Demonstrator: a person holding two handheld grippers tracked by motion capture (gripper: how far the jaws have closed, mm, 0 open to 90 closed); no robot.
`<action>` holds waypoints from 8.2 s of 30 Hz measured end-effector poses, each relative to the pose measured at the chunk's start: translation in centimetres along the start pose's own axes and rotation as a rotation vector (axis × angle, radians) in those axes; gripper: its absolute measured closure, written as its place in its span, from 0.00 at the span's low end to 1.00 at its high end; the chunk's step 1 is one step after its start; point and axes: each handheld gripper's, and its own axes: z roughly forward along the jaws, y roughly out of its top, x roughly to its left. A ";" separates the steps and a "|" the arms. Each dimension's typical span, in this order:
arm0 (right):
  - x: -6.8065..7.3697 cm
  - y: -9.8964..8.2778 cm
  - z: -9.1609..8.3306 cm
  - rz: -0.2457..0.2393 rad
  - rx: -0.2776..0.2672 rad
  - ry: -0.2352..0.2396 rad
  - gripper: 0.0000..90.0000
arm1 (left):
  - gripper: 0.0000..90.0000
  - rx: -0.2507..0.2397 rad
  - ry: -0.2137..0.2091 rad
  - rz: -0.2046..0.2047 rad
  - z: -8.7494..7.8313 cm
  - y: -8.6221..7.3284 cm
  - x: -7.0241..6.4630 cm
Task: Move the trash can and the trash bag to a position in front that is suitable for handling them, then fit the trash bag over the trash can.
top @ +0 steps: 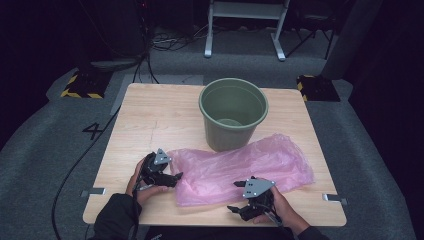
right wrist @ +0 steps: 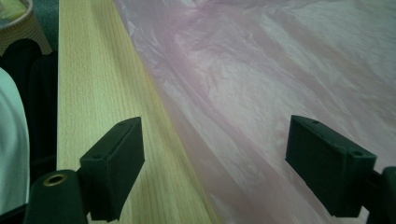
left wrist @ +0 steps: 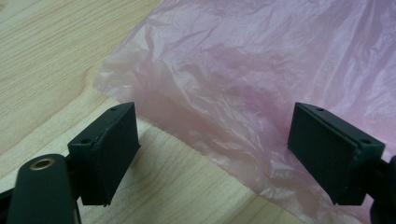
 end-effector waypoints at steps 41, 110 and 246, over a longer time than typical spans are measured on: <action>-5.8 -2.1 -0.6 0.194 0.003 -0.198 0.98 | 0.18 -0.047 0.038 0.003 -3.1 -1.1 0.2; -4.3 0.8 -9.3 0.088 -0.340 -0.265 1.00 | 0.16 -0.003 -0.001 0.002 -1.8 -1.9 0.9; -19.7 12.8 -10.3 0.212 -0.102 -0.474 1.00 | 0.24 -0.518 0.032 0.133 -7.6 17.3 -0.3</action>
